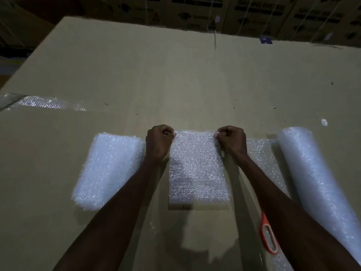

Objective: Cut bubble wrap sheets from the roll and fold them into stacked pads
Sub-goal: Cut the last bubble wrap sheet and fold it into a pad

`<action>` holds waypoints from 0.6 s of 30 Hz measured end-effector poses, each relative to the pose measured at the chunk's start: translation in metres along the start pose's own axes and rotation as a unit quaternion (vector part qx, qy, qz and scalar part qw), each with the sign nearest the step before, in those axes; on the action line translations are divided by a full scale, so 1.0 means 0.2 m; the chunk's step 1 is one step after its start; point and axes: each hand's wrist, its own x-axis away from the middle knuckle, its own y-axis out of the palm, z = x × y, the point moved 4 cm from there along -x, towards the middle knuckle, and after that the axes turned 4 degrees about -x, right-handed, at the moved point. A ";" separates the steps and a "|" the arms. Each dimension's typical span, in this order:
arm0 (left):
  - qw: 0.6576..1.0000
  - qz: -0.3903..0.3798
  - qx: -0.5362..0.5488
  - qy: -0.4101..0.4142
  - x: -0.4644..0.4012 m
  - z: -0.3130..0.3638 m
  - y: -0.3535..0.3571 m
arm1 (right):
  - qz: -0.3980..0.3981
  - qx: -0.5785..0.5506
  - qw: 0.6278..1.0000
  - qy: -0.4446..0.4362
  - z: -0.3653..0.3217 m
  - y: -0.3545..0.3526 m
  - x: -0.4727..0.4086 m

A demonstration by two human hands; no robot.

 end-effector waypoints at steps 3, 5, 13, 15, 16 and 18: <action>1.000 0.014 -0.002 -0.018 0.01 0.01 0.00 | 0.027 0.023 0.999 -0.012 -0.05 0.00 0.03; 0.999 0.027 -0.017 0.001 0.05 0.02 0.01 | 0.069 0.051 0.995 -0.042 -0.10 -0.02 0.09; 0.941 -0.031 -0.240 0.237 0.34 0.06 0.23 | -0.084 0.197 0.958 -0.190 -0.16 0.18 0.43; 0.917 -0.053 -0.309 0.246 0.33 0.02 0.26 | -0.130 0.265 0.935 -0.195 -0.10 0.23 0.43; 0.909 -0.056 -0.331 0.247 0.33 0.00 0.27 | -0.142 0.297 0.923 -0.200 -0.06 0.25 0.43; 0.903 -0.061 -0.344 0.248 0.34 -0.03 0.27 | -0.154 0.336 0.906 -0.205 0.00 0.26 0.43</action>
